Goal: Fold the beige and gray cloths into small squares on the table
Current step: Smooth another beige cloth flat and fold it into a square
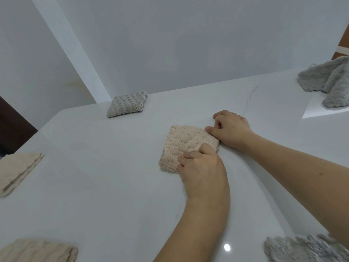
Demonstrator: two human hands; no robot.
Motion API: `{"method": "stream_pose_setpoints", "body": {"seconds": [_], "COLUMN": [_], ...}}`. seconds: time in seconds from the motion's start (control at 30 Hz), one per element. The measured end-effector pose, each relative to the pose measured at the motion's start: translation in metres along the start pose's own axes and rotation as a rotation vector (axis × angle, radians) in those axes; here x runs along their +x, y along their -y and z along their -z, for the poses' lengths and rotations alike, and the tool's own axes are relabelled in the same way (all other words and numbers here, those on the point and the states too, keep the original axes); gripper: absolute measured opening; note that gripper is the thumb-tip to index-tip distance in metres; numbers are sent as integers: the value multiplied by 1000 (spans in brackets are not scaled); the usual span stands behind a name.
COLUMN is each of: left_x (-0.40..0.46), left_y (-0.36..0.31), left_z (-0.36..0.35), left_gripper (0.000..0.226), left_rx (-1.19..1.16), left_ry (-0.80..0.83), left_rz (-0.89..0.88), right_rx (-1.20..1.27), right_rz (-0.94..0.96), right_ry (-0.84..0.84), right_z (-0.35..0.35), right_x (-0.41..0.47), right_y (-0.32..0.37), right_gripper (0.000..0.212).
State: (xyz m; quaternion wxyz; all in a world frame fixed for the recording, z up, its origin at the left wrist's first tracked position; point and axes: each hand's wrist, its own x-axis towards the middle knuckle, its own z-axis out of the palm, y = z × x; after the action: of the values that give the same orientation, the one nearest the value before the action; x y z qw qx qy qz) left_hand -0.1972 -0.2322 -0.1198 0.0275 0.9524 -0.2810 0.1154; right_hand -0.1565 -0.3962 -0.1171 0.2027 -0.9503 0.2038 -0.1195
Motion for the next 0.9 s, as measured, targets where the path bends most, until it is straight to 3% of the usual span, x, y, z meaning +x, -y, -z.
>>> {"method": "stream_pose_setpoints", "body": {"seconds": [0.2, 0.43, 0.63, 0.9], "left_x": [8, -11, 5, 4], "left_y": [4, 8, 37, 50], "left_z": [17, 36, 53, 45], "left_gripper": [34, 58, 21, 16], "left_rx": [17, -40, -121, -37], "left_ry": [160, 354, 236, 109], "left_rz": [-14, -25, -94, -214], "right_rx": [-7, -10, 20, 13], "right_rz": [0, 9, 8, 0], "right_ry": [-9, -19, -41, -43], "right_z": [-1, -2, -3, -3], "right_x": [1, 2, 1, 1], "right_y": [0, -1, -2, -1], "right_gripper": [34, 34, 34, 33]}}
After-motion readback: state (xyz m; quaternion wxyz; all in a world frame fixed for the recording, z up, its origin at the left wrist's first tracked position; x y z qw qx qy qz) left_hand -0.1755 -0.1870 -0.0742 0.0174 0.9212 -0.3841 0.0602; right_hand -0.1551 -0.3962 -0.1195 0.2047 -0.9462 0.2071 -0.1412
